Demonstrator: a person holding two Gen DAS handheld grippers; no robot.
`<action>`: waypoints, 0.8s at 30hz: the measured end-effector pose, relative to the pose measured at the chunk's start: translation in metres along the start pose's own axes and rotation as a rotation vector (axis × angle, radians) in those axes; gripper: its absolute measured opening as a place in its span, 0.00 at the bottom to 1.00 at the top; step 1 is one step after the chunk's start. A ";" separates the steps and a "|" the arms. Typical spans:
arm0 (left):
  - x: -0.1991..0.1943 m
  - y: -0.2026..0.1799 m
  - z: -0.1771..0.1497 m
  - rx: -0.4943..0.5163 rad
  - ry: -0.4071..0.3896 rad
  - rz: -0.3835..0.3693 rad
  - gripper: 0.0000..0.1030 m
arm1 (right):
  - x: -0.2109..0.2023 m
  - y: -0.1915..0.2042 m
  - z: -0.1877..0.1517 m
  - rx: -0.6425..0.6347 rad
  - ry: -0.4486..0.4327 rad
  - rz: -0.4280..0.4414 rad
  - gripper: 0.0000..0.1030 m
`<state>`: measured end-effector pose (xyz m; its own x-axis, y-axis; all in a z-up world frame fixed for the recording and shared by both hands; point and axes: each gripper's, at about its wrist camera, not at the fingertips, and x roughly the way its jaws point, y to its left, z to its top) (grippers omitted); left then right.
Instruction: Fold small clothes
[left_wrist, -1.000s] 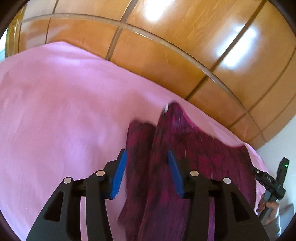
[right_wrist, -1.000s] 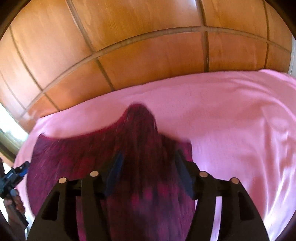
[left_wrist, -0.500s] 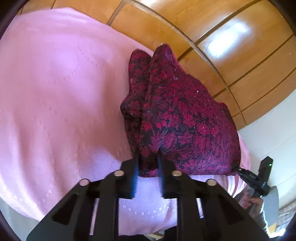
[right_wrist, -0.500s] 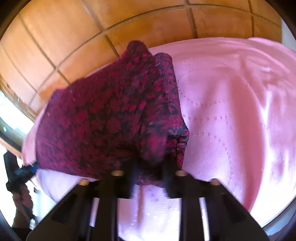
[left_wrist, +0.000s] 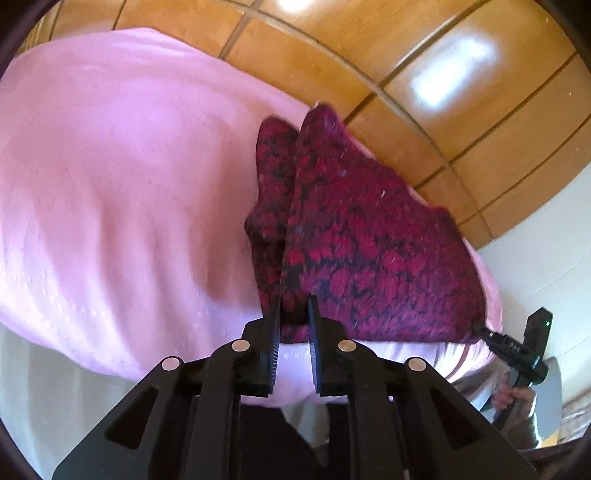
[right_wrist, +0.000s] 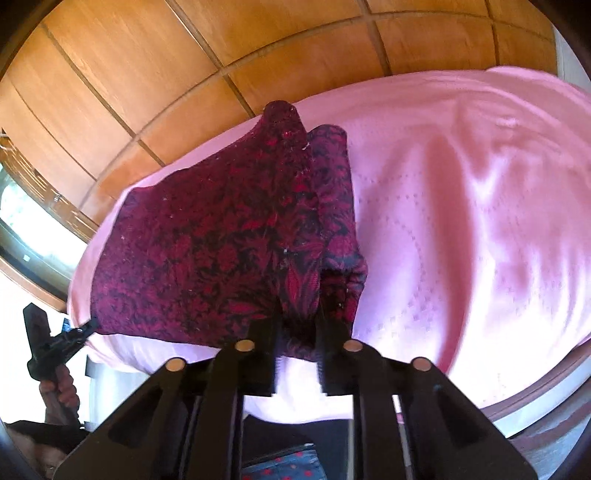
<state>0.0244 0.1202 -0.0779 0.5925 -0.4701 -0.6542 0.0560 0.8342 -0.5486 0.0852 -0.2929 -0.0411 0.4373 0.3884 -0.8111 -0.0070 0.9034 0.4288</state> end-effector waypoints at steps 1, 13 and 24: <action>-0.004 0.002 0.003 -0.010 -0.016 -0.010 0.19 | -0.003 0.001 0.003 -0.003 -0.016 -0.002 0.26; 0.037 -0.015 0.100 0.045 -0.067 0.061 0.22 | 0.048 0.012 0.082 0.002 -0.078 -0.102 0.62; 0.091 -0.037 0.139 0.139 -0.071 0.254 0.11 | 0.078 0.022 0.107 -0.050 -0.086 -0.163 0.21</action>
<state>0.1874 0.0866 -0.0447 0.6558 -0.2238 -0.7210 0.0054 0.9564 -0.2920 0.2154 -0.2619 -0.0525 0.5115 0.2209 -0.8304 0.0267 0.9619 0.2723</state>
